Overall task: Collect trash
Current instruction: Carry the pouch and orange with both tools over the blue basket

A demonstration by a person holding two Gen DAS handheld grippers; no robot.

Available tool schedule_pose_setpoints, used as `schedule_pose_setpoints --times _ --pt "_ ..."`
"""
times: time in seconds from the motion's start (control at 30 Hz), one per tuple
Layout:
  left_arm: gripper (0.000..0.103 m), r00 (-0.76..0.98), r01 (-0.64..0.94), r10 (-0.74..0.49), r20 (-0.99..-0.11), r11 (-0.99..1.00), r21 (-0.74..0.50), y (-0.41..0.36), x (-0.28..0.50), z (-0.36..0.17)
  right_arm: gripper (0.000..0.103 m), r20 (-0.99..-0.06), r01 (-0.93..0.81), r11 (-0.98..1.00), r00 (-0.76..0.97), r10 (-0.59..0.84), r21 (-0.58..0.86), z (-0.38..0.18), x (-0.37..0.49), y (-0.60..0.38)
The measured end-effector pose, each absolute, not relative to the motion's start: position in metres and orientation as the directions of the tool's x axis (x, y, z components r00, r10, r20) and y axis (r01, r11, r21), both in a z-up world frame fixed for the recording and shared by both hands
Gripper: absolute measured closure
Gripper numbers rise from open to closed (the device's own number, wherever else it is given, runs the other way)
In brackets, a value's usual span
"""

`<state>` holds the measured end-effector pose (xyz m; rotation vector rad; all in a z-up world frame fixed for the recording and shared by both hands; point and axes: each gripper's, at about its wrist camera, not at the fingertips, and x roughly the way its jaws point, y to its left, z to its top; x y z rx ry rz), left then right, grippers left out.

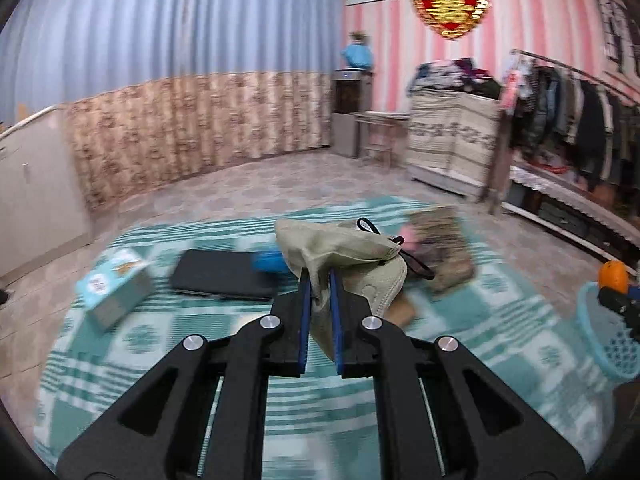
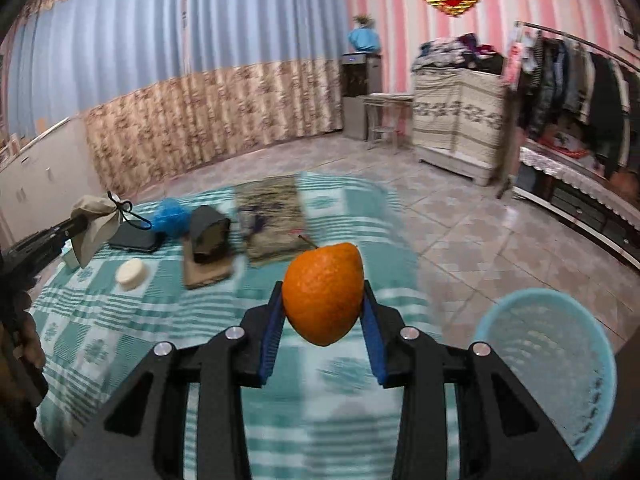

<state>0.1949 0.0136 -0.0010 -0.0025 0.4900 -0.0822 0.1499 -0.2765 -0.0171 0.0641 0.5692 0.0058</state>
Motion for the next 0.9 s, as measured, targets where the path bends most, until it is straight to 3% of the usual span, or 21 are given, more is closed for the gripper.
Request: schedule_pose_setpoints --times 0.53,0.9 --pt "0.095 0.740 0.480 -0.421 -0.524 0.877 -0.028 -0.224 0.177 -0.021 0.066 -0.536 0.330 0.942 0.808 -0.246 0.065 -0.029 0.074 -0.446" --pt "0.095 0.620 0.627 -0.496 -0.608 0.779 0.004 -0.336 0.170 -0.046 0.066 -0.545 0.423 0.901 0.781 -0.307 0.099 -0.039 0.050 -0.493"
